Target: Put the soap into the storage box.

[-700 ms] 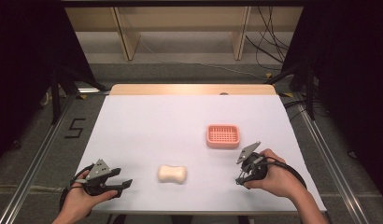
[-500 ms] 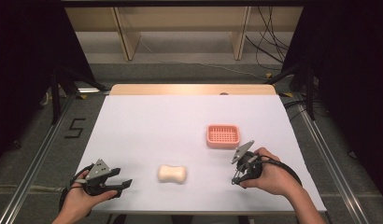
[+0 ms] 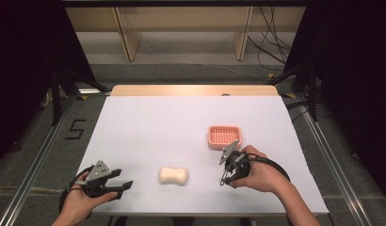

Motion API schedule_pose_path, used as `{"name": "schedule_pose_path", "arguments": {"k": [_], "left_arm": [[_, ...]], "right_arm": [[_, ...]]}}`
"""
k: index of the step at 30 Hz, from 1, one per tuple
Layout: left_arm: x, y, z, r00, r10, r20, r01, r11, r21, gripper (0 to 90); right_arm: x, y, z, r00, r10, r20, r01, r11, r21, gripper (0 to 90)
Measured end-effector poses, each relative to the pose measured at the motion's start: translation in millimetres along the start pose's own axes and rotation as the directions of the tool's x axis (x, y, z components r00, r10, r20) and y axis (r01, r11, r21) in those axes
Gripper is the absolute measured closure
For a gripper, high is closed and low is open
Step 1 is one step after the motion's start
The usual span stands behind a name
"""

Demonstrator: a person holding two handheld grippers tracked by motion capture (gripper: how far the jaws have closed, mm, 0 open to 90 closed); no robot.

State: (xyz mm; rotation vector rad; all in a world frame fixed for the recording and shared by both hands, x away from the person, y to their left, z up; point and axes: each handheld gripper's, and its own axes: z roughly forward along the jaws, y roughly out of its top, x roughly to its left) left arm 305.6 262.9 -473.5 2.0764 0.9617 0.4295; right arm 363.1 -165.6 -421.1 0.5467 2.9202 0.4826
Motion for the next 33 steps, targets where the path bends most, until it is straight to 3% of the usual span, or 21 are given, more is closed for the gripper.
{"name": "schedule_pose_path", "arguments": {"k": [1, 2, 5, 6, 8, 11, 12, 13, 15, 17, 18, 20, 22, 24, 25, 26, 27, 28, 31, 32, 33], "left_arm": [[0.3, -0.4, 0.1, 1.0000, 0.001, 0.001, -0.001, 1.0000, -0.004, 34.6], [-0.9, -1.1, 0.7, 0.9997, -0.026, 0.003, 0.026, 0.9997, -0.005, 34.6], [-0.9, -1.1, 0.3, 0.9997, -0.025, 0.002, 0.025, 0.9997, -0.005, 34.6], [3.0, 0.7, -0.3, 0.9996, 0.027, -0.004, -0.027, 0.9996, -0.003, 34.6], [0.0, -0.2, -0.4, 0.9999, -0.010, -0.005, 0.010, 0.9999, -0.014, 34.6], [-0.5, -0.4, -0.3, 0.9998, -0.020, -0.002, 0.020, 0.9996, -0.020, 34.6], [-0.2, -0.4, -0.4, 0.9998, -0.019, -0.001, 0.019, 0.9996, -0.020, 34.6], [-0.1, -0.3, -0.5, 0.9998, -0.018, -0.001, 0.018, 0.9996, -0.019, 34.6], [-0.1, -0.4, -0.4, 0.9998, -0.020, -0.001, 0.020, 0.9996, -0.019, 34.6], [-0.1, -0.4, -0.4, 0.9998, -0.018, 0.000, 0.018, 0.9997, -0.018, 34.6], [-0.2, -0.4, -0.4, 0.9998, -0.020, 0.000, 0.020, 0.9996, -0.018, 34.6], [0.0, -0.5, -0.3, 0.9998, -0.019, 0.001, 0.019, 0.9996, -0.019, 34.6], [-0.1, -0.5, -0.3, 0.9998, -0.019, 0.001, 0.019, 0.9996, -0.019, 34.6], [0.1, -0.4, -0.3, 0.9998, -0.017, 0.003, 0.017, 0.9997, -0.019, 34.6], [0.1, -0.3, -0.4, 0.9999, -0.017, 0.003, 0.017, 0.9997, -0.020, 34.6], [0.1, -0.3, -0.4, 0.9998, -0.017, 0.003, 0.017, 0.9997, -0.020, 34.6], [0.0, -0.4, -0.4, 0.9999, -0.017, 0.002, 0.017, 0.9997, -0.020, 34.6], [0.0, -0.4, -0.4, 0.9998, -0.017, 0.003, 0.017, 0.9997, -0.019, 34.6], [0.7, -0.1, -0.8, 1.0000, -0.004, 0.002, 0.004, 0.9999, -0.013, 34.6], [0.8, 0.0, -1.1, 1.0000, -0.002, 0.004, 0.002, 0.9999, -0.011, 34.6], [0.8, 0.0, -1.1, 1.0000, -0.002, 0.004, 0.002, 0.9999, -0.011, 34.6]], "right_arm": [[0.3, 1.7, 0.2, 1.0000, -0.007, 0.003, 0.007, 1.000, 0.007, 46.9], [1.1, 3.3, 0.7, 0.9999, -0.007, -0.008, 0.007, 1.000, 0.008, 47.0], [2.8, 8.3, 2.3, 0.9999, -0.012, -0.006, 0.012, 1.000, 0.004, 46.9], [2.5, 10.4, 1.9, 0.9997, -0.018, -0.017, 0.019, 1.000, 0.022, 46.9], [5.0, 13.8, 2.1, 0.9998, -0.004, -0.018, 0.004, 1.000, 0.026, 46.9], [4.9, 19.9, 3.9, 0.9991, -0.037, -0.023, 0.037, 0.999, 0.020, 46.9], [6.7, 21.5, 4.0, 0.9997, -0.012, -0.022, 0.012, 1.000, 0.025, 46.9], [5.8, 24.1, 5.5, 0.9986, -0.049, -0.018, 0.050, 0.999, 0.020, 46.9], [8.4, 28.4, 7.5, 0.9992, -0.033, -0.023, 0.034, 0.999, 0.033, 46.9], [8.3, 33.3, 9.8, 0.9969, -0.072, -0.031, 0.073, 0.997, 0.025, 46.9], [10.2, 35.3, 10.4, 0.9982, -0.051, -0.033, 0.052, 0.998, 0.030, 46.9], [10.4, 39.8, 12.4, 0.9967, -0.072, -0.038, 0.073, 0.997, 0.025, 46.8], [13.1, 43.2, 13.0, 0.9986, -0.043, -0.032, 0.044, 0.998, 0.042, 46.7], [10.9, 46.7, 15.5, 0.9953, -0.094, -0.023, 0.095, 0.995, 0.038, 46.6], [13.3, 48.1, 15.0, 0.9980, -0.060, -0.021, 0.061, 0.997, 0.057, 46.6], [11.6, 49.9, 16.6, 0.9945, -0.100, -0.030, 0.101, 0.994, 0.037, 46.5], [13.5, 51.0, 15.9, 0.9975, -0.067, -0.019, 0.068, 0.996, 0.059, 46.5], [11.5, 53.0, 17.3, 0.9940, -0.106, -0.028, 0.107, 0.993, 0.048, 46.4], [13.6, 57.0, 17.6, 0.9965, -0.080, -0.025, 0.081, 0.995, 0.058, 46.4], [12.4, 58.9, 19.2, 0.9939, -0.107, -0.028, 0.108, 0.993, 0.049, 46.4], [15.0, 60.1, 18.3, 0.9972, -0.072, -0.021, 0.074, 0.995, 0.070, 46.4]]}}
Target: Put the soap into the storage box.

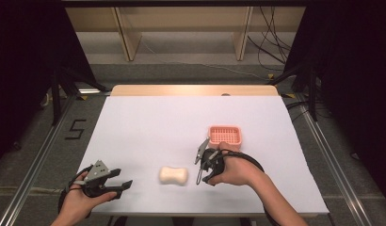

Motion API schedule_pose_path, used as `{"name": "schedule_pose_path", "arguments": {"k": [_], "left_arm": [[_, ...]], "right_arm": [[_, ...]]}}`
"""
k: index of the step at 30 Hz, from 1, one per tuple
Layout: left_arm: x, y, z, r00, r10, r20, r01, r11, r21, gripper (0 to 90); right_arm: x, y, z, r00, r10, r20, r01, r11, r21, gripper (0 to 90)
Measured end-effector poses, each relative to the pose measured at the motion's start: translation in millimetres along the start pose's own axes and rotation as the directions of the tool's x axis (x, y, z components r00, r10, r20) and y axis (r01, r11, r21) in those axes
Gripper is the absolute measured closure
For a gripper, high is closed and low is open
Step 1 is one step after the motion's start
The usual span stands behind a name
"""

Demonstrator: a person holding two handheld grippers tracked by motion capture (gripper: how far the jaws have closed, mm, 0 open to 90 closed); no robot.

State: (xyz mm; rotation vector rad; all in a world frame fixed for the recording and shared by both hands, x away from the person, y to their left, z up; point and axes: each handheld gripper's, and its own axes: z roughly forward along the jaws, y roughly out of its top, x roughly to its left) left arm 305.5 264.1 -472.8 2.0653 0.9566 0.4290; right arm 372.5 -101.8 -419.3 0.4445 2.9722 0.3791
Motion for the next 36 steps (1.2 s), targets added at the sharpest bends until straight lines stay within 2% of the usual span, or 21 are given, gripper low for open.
{"name": "schedule_pose_path", "arguments": {"k": [2, 3, 4, 5, 10, 11, 13, 14, 15, 17, 18, 23, 25, 26, 27, 29, 32, 33, 35, 36], "left_arm": [[-0.1, 0.0, -0.3, 1.0000, 0.000, -0.001, 0.000, 1.0000, 0.000, 34.6], [0.0, 0.0, -0.4, 1.0000, 0.000, -0.001, 0.000, 1.0000, 0.000, 34.6], [0.0, 0.0, -0.4, 1.0000, 0.000, -0.001, 0.000, 1.0000, 0.000, 34.6], [0.3, 0.1, -0.5, 1.0000, 0.003, -0.002, -0.003, 1.0000, 0.000, 34.6], [0.0, -0.2, 0.1, 1.0000, -0.002, -0.002, 0.002, 1.0000, -0.002, 34.5], [0.2, -0.1, 0.0, 1.0000, 0.001, -0.003, -0.001, 1.0000, 0.000, 34.5], [0.0, -0.1, 0.0, 1.0000, -0.002, -0.002, 0.002, 1.0000, -0.002, 34.5], [0.0, -0.2, 0.1, 1.0000, -0.002, -0.002, 0.002, 1.0000, -0.002, 34.4], [0.1, -0.1, 0.1, 1.0000, 0.001, -0.002, -0.001, 1.0000, -0.002, 34.3], [0.1, -0.2, 0.3, 1.0000, 0.002, -0.003, -0.002, 1.0000, -0.002, 34.3], [0.2, -0.2, 0.3, 1.0000, 0.002, -0.003, -0.002, 1.0000, -0.001, 34.3], [0.0, -0.2, 0.4, 1.0000, 0.002, -0.003, -0.002, 1.0000, -0.004, 34.2], [0.2, -0.1, -0.1, 1.0000, 0.006, -0.001, -0.006, 1.0000, 0.001, 34.2], [0.2, -0.1, 0.0, 1.0000, 0.005, -0.002, -0.005, 1.0000, 0.000, 34.2], [0.3, -0.1, -0.1, 1.0000, 0.006, -0.001, -0.006, 1.0000, 0.001, 34.2], [0.1, -0.3, 0.4, 1.0000, 0.004, -0.002, -0.004, 1.0000, -0.001, 34.2], [0.3, -0.1, 0.1, 1.0000, 0.005, 0.001, -0.005, 1.0000, 0.002, 34.2], [0.1, -0.2, 0.4, 1.0000, 0.005, -0.002, -0.005, 1.0000, -0.002, 34.2], [0.4, -0.2, -0.1, 1.0000, 0.009, -0.001, -0.009, 1.0000, 0.001, 34.2], [0.4, -0.1, -0.1, 1.0000, 0.008, -0.001, -0.008, 1.0000, 0.001, 34.2]], "right_arm": [[-1.9, 3.5, 2.4, 0.9987, -0.050, -0.007, 0.049, 0.999, -0.011, 46.4], [-0.6, 4.6, 2.8, 0.9996, -0.028, -0.007, 0.028, 1.000, -0.006, 46.3], [-1.3, 6.0, 3.2, 0.9990, -0.044, -0.010, 0.044, 0.999, -0.006, 46.3], [0.0, 7.2, 3.1, 0.9997, -0.021, -0.007, 0.021, 1.000, 0.000, 46.3], [-0.3, 11.6, 5.0, 0.9995, -0.027, -0.014, 0.027, 1.000, 0.002, 46.3], [-1.3, 12.6, 5.4, 0.9990, -0.041, -0.015, 0.041, 0.999, 0.002, 46.2], [-0.4, 14.2, 5.5, 0.9995, -0.029, -0.011, 0.029, 1.000, 0.009, 46.2], [-2.6, 14.7, 7.2, 0.9983, -0.058, -0.011, 0.058, 0.998, -0.002, 46.2], [-2.5, 15.7, 7.5, 0.9979, -0.063, -0.015, 0.063, 0.998, 0.002, 46.2], [-2.8, 17.3, 8.1, 0.9975, -0.069, -0.016, 0.069, 0.998, 0.000, 46.2], [-1.1, 18.3, 7.7, 0.9987, -0.049, -0.013, 0.049, 0.999, 0.010, 46.2], [-3.0, 22.2, 10.0, 0.9964, -0.082, -0.023, 0.082, 0.997, 0.007, 46.2], [-1.7, 23.9, 10.2, 0.9977, -0.065, -0.018, 0.065, 0.998, 0.014, 46.2], [-2.9, 24.7, 10.9, 0.9961, -0.085, -0.025, 0.085, 0.996, 0.008, 46.2], [-1.4, 25.6, 10.8, 0.9973, -0.070, -0.022, 0.070, 0.997, 0.015, 46.2], [-1.6, 27.4, 11.6, 0.9963, -0.082, -0.027, 0.082, 0.997, 0.013, 46.2], [-0.2, 30.6, 12.5, 0.9971, -0.071, -0.026, 0.072, 0.997, 0.023, 46.2], [-1.6, 31.8, 13.3, 0.9949, -0.096, -0.030, 0.097, 0.995, 0.017, 46.2], [-0.3, 33.9, 13.8, 0.9963, -0.080, -0.030, 0.081, 0.996, 0.024, 46.2], [-1.1, 35.3, 14.4, 0.9945, -0.099, -0.033, 0.100, 0.995, 0.023, 46.1]]}}
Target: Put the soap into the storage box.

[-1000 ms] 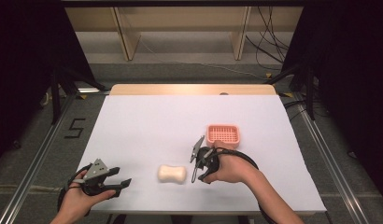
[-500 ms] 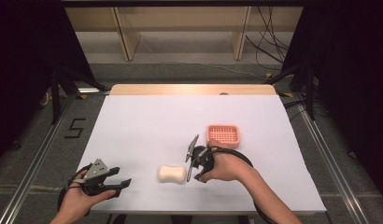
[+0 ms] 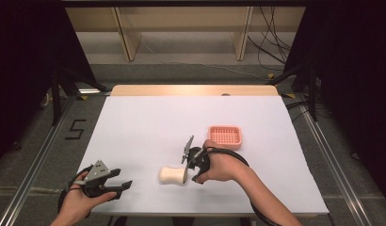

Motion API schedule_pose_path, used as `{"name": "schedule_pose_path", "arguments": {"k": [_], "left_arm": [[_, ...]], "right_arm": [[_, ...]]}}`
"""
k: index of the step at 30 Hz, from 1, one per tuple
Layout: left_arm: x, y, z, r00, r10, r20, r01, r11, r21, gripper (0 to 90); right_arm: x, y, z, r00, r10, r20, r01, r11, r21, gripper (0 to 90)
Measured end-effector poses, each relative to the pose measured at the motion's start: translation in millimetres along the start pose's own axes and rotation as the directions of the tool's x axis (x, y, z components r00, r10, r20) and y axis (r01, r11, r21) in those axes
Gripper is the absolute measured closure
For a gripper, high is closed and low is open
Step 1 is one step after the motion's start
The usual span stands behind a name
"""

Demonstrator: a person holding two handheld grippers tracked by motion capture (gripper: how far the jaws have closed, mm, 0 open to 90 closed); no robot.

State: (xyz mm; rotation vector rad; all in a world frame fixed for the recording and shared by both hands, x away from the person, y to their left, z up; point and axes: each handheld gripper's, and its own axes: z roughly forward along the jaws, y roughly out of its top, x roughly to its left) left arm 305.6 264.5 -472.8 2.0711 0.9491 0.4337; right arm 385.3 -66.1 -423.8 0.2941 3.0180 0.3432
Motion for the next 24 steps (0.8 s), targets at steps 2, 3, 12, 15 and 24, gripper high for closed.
{"name": "schedule_pose_path", "arguments": {"k": [2, 3, 12, 15, 24], "left_arm": [[0.1, 0.0, 0.0, 1.0000, 0.001, 0.000, -0.001, 1.0000, 0.000, 34.2], [0.2, 0.1, -0.1, 1.0000, 0.002, 0.000, -0.002, 1.0000, 0.000, 34.2], [0.4, 0.2, -0.4, 1.0000, 0.004, 0.001, -0.004, 1.0000, -0.001, 34.2], [0.4, 0.2, -0.5, 1.0000, 0.004, 0.001, -0.004, 1.0000, 0.000, 34.1], [-0.4, -0.2, 0.0, 0.9999, -0.009, 0.006, 0.009, 1.0000, -0.001, 34.0]], "right_arm": [[0.7, 2.8, 0.2, 1.0000, 0.004, 0.001, -0.004, 1.000, 0.002, 46.1], [0.0, 4.5, 0.5, 1.0000, -0.009, 0.000, 0.009, 1.000, -0.001, 46.1], [-0.3, 17.7, 1.6, 0.9997, -0.021, -0.007, 0.021, 1.000, 0.015, 46.1], [0.0, 22.1, 2.9, 0.9994, -0.031, -0.012, 0.031, 0.999, 0.010, 46.0], [1.8, 32.4, 7.8, 0.9991, -0.038, -0.019, 0.038, 0.999, 0.028, 45.8]]}}
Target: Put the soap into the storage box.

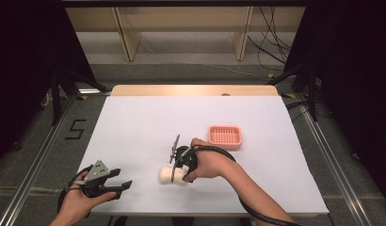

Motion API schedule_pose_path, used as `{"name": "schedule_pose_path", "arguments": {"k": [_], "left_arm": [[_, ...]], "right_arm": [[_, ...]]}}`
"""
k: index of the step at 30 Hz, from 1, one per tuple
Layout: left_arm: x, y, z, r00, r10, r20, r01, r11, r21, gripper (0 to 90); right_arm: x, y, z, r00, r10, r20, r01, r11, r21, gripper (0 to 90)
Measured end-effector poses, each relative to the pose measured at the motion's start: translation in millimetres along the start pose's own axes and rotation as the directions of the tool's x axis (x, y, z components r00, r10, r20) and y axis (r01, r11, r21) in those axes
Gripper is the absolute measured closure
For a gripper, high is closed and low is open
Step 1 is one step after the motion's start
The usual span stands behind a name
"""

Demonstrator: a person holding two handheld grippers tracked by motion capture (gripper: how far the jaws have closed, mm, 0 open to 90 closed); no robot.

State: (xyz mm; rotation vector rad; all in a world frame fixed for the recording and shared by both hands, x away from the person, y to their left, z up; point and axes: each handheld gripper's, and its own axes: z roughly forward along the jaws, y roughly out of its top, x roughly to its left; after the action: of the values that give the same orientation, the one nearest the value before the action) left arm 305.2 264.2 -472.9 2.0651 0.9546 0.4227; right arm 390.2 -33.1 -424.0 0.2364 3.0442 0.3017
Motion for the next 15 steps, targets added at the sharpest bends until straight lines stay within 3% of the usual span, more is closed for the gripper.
{"name": "schedule_pose_path", "arguments": {"k": [1, 2, 3, 6, 7, 8, 10, 11, 12, 13, 15], "left_arm": [[-0.1, 0.0, 0.1, 1.0000, -0.001, 0.000, 0.001, 1.0000, 0.000, 34.0], [-0.1, 0.0, 0.1, 1.0000, 0.000, 0.000, 0.000, 1.0000, 0.000, 34.0], [-0.1, -0.1, 0.1, 1.0000, 0.002, 0.000, -0.002, 1.0000, 0.001, 34.0], [-1.2, -0.2, 0.8, 0.9999, -0.012, 0.002, 0.012, 0.9999, -0.010, 34.0], [-0.1, -0.1, -0.1, 1.0000, 0.004, 0.001, -0.004, 1.0000, 0.004, 34.0], [-0.3, -0.1, 0.0, 1.0000, 0.002, 0.001, -0.002, 1.0000, 0.002, 34.0], [-0.5, -0.2, 0.1, 1.0000, 0.000, -0.004, 0.000, 1.0000, 0.002, 34.0], [2.4, 1.0, -0.2, 0.9989, 0.046, -0.004, -0.046, 0.9989, 0.003, 34.0], [2.3, 1.0, -0.1, 0.9990, 0.045, -0.004, -0.045, 0.9990, 0.003, 33.9], [2.4, 1.0, -0.1, 0.9990, 0.046, -0.004, -0.046, 0.9990, 0.003, 33.9], [1.1, 0.5, -0.4, 0.9996, 0.029, 0.001, -0.029, 0.9996, 0.006, 33.9]], "right_arm": [[-1.2, 1.1, 1.2, 0.9998, -0.018, -0.005, 0.018, 1.000, -0.013, 45.8], [0.1, 2.2, 0.6, 1.0000, -0.004, -0.003, 0.004, 1.000, 0.000, 45.8], [-1.2, 3.5, 1.8, 0.9995, -0.030, -0.006, 0.030, 0.999, -0.012, 45.8], [-0.2, 6.4, 2.7, 0.9997, -0.022, -0.007, 0.022, 1.000, -0.008, 45.8], [0.5, 7.5, 2.6, 0.9998, -0.012, -0.013, 0.012, 1.000, 0.002, 45.7], [-0.8, 8.5, 3.8, 0.9995, -0.030, -0.013, 0.030, 1.000, -0.011, 45.7], [0.5, 10.3, 4.0, 0.9997, -0.015, -0.017, 0.015, 1.000, 0.001, 45.5], [-0.5, 11.7, 4.7, 0.9994, -0.033, -0.012, 0.033, 0.999, -0.004, 45.3], [0.6, 12.4, 4.3, 0.9997, -0.016, -0.016, 0.016, 1.000, 0.005, 45.1], [-1.0, 13.8, 5.5, 0.9989, -0.045, -0.014, 0.045, 0.999, -0.008, 45.0], [-1.5, 15.6, 6.2, 0.9989, -0.044, -0.019, 0.044, 0.999, -0.014, 44.3]]}}
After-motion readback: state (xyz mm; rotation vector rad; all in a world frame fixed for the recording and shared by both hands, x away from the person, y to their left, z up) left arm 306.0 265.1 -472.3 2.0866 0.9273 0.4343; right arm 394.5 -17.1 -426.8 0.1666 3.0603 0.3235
